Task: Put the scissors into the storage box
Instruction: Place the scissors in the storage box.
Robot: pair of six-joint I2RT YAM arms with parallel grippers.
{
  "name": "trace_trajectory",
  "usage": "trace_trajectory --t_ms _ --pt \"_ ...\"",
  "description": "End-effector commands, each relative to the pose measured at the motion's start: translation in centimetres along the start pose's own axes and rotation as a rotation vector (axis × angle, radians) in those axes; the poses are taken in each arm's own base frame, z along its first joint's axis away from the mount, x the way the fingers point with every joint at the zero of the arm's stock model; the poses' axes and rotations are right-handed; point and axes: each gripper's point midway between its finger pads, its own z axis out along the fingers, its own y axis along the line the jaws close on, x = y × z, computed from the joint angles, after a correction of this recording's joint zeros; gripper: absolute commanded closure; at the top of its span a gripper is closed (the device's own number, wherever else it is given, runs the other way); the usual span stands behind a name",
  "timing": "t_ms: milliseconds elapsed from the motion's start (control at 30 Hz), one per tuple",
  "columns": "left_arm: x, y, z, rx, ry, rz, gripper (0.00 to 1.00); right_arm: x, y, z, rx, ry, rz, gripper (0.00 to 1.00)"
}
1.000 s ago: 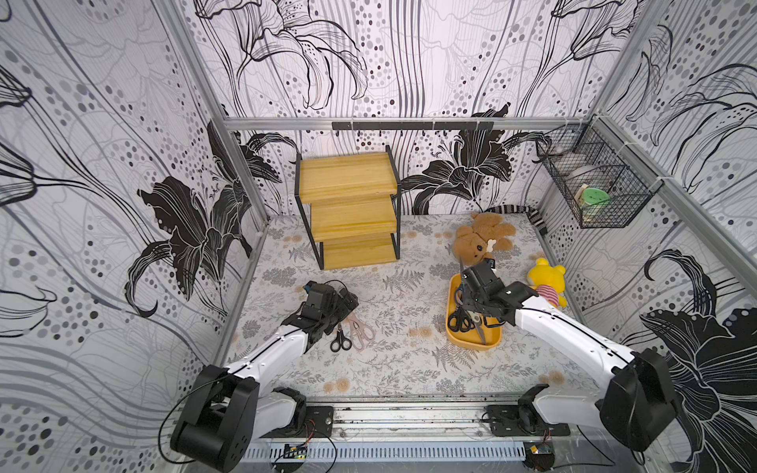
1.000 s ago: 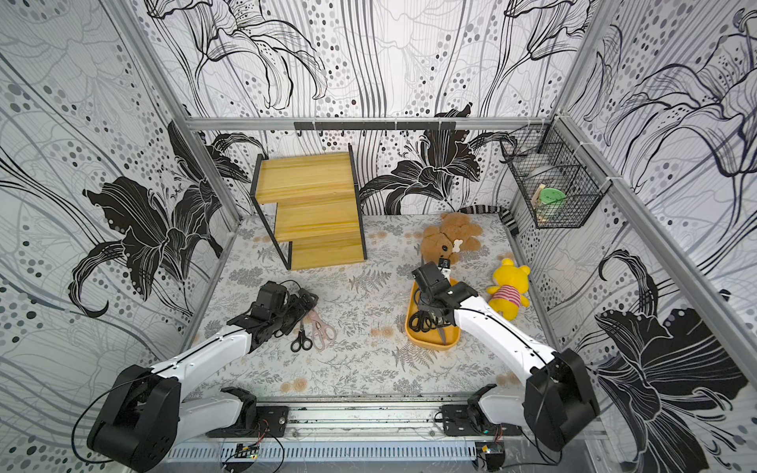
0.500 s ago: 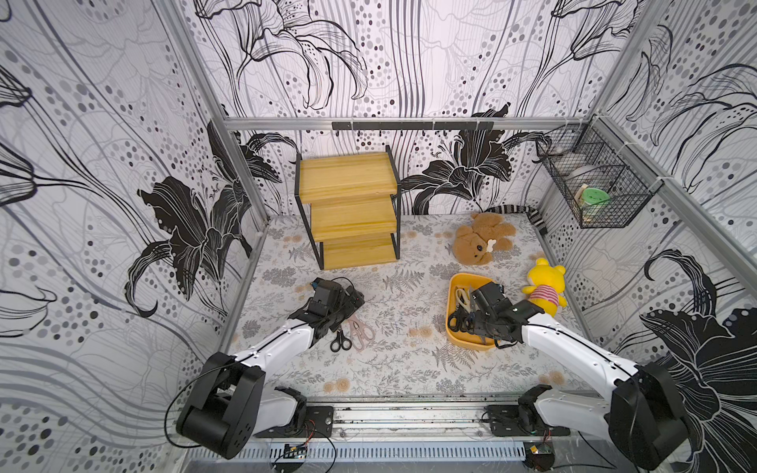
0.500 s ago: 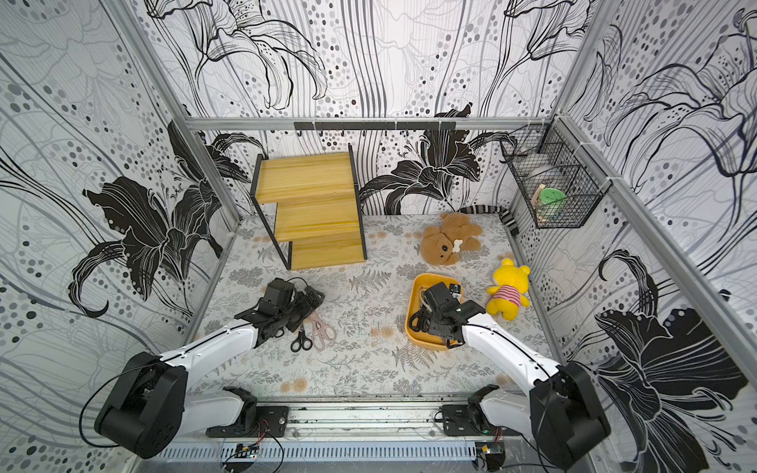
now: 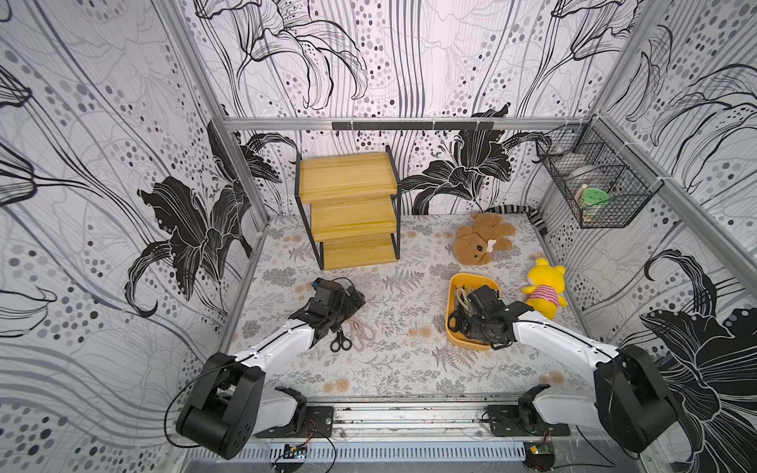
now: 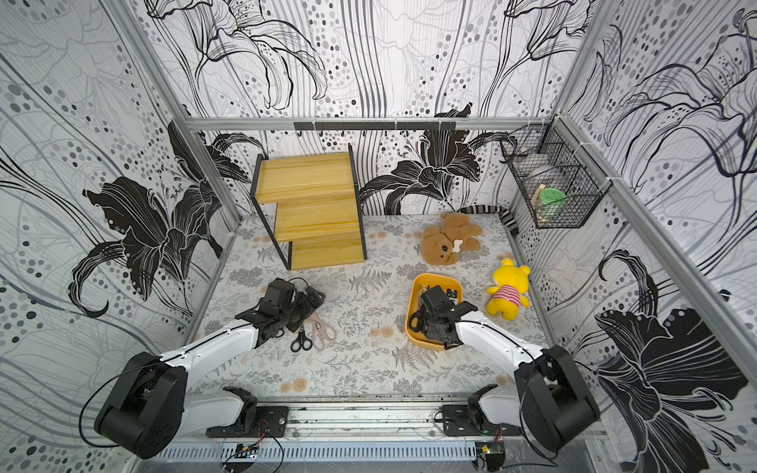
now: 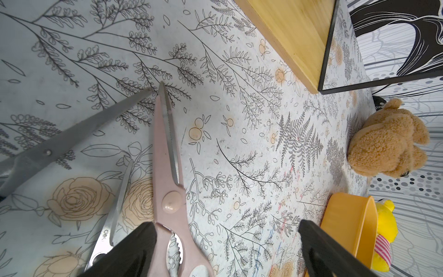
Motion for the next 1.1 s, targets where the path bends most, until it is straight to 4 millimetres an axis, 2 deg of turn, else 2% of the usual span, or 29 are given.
trace_trajectory --t_ms 0,167,367,567,700,800,1000,1067 --pt "-0.5 -0.7 -0.2 0.025 -0.026 0.005 0.02 -0.3 0.2 -0.1 -0.002 -0.003 0.009 0.8" --pt "-0.5 -0.6 -0.3 0.023 -0.03 0.005 0.02 -1.4 0.7 -1.2 -0.014 -0.025 -0.003 0.69" --pt "-0.6 -0.4 -0.5 0.019 -0.041 0.004 0.02 -3.9 1.9 -3.4 -0.044 -0.074 -0.043 0.6" --pt "-0.9 -0.2 -0.7 -0.001 -0.057 0.009 0.02 -5.7 5.8 -4.2 -0.149 -0.096 -0.098 0.58" --pt "-1.1 0.3 -0.9 -0.021 -0.07 0.007 0.03 -6.5 9.8 -5.2 -0.195 -0.134 -0.197 0.58" --pt "-1.2 0.8 -0.9 -0.04 -0.081 -0.004 0.03 -6.7 13.5 -6.0 -0.221 -0.154 -0.3 0.58" --pt "-1.3 2.3 -1.1 -0.104 -0.101 -0.031 0.03 -5.3 21.1 -7.1 -0.33 -0.161 -0.473 0.58" --pt "-1.4 3.0 -1.2 -0.126 -0.106 -0.047 0.03 -3.9 23.5 -6.1 -0.35 -0.13 -0.533 0.58"
